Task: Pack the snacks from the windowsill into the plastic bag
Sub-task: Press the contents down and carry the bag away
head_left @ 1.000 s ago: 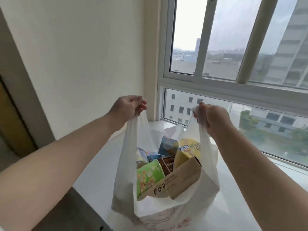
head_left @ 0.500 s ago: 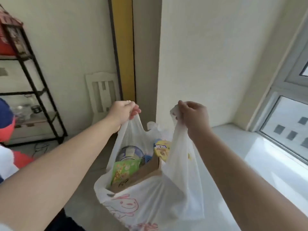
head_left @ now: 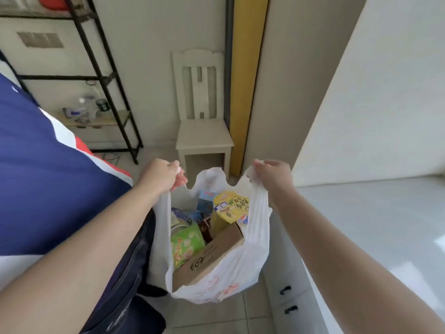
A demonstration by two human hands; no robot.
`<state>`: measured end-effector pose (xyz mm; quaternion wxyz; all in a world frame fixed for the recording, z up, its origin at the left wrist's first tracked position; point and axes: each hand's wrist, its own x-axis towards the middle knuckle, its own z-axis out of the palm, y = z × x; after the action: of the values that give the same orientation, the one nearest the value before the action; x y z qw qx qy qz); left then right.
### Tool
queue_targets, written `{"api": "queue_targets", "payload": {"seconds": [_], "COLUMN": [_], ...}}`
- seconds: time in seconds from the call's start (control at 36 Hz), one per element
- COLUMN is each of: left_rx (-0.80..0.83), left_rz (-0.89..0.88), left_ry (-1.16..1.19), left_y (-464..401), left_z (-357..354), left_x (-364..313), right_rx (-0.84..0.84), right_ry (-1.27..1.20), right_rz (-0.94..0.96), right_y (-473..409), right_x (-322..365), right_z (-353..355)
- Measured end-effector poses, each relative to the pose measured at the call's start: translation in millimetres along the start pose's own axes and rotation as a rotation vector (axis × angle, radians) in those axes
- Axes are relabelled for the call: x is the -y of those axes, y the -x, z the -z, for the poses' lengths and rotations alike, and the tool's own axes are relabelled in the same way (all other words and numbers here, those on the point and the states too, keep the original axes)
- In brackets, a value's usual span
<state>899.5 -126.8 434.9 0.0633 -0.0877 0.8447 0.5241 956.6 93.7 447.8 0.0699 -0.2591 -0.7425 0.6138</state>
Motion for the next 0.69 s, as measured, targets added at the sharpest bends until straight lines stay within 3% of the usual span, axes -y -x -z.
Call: {"api": "queue_targets", "payload": {"seconds": [0.31, 0.5, 0.69], "left_rx": [-0.073, -0.263, -0.332], "left_rz": [0.143, 0.312, 0.487], "left_ry": [-0.004, 0.193, 0.283], "left_y": [-79, -137, -200], "left_z": [-29, -63, -82], "left_x": [33, 39, 31], "right_rx": [0.015, 0.089, 0.164], "right_ry": [0.006, 0.050, 0.099], "right_rz": [-0.127, -0.229, -0.257], "right_y": [-111, -198, -270], "right_x": [-3, 2, 6], "right_z": [-46, -64, -85]}}
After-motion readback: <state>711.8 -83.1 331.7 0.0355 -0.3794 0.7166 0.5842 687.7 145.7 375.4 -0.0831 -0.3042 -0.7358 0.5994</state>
